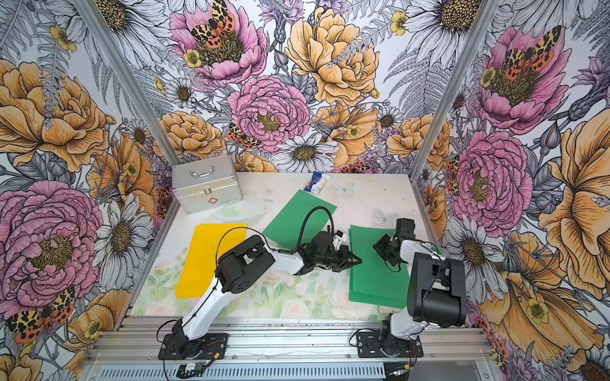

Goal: Sort the scattered colored papers by color
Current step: Place the colored paper.

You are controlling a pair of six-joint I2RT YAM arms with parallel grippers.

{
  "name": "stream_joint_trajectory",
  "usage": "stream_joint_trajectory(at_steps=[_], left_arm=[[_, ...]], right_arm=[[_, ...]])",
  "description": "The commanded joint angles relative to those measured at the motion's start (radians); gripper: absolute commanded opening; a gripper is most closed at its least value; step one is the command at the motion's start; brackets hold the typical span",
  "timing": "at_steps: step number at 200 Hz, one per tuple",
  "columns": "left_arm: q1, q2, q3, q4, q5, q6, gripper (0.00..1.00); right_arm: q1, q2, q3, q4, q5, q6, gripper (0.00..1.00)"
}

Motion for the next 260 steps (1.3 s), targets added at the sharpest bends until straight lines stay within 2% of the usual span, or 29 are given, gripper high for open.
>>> stream_joint_trajectory(at_steps=[1, 23, 29, 52, 82, 94, 144, 177, 218, 235, 260], left_arm=[[-0.008, -0.044, -0.008, -0.003, 0.0, 0.012, 0.0], [-0.009, -0.062, -0.006, -0.057, -0.011, 0.039, 0.01], [-0.01, -0.071, -0.005, -0.084, -0.015, 0.051, 0.09], [-0.009, -0.117, -0.008, -0.198, -0.054, 0.113, 0.53], [-0.011, -0.225, -0.017, -0.39, -0.142, 0.238, 0.78], [-0.011, -0.266, -0.015, -0.48, -0.18, 0.291, 0.84], [0.012, -0.388, -0.047, -0.693, -0.316, 0.44, 0.98], [0.056, -0.451, -0.083, -0.774, -0.414, 0.502, 0.98], [0.116, -0.532, -0.133, -0.81, -0.508, 0.536, 0.98], [0.129, -0.547, -0.124, -0.861, -0.573, 0.572, 0.98], [0.149, -0.612, -0.11, -0.945, -0.681, 0.614, 0.98]], right_arm=[[0.006, 0.022, -0.006, 0.037, 0.018, 0.019, 0.0], [0.006, 0.038, -0.008, 0.04, 0.015, 0.028, 0.0], [0.006, 0.041, -0.008, 0.043, 0.013, 0.03, 0.0], [0.006, 0.051, -0.009, 0.047, 0.011, 0.041, 0.0], [0.007, 0.049, -0.011, 0.05, 0.008, 0.043, 0.0], [0.007, 0.049, -0.01, 0.05, 0.006, 0.046, 0.0], [0.012, 0.041, -0.011, 0.05, -0.005, 0.046, 0.0], [0.018, -0.049, -0.003, 0.049, -0.005, 0.023, 0.0], [0.055, -0.17, 0.056, 0.046, 0.043, 0.002, 0.26], [0.084, -0.146, 0.106, 0.047, 0.045, -0.004, 0.42], [0.13, -0.067, 0.194, 0.048, 0.044, -0.013, 0.59]])
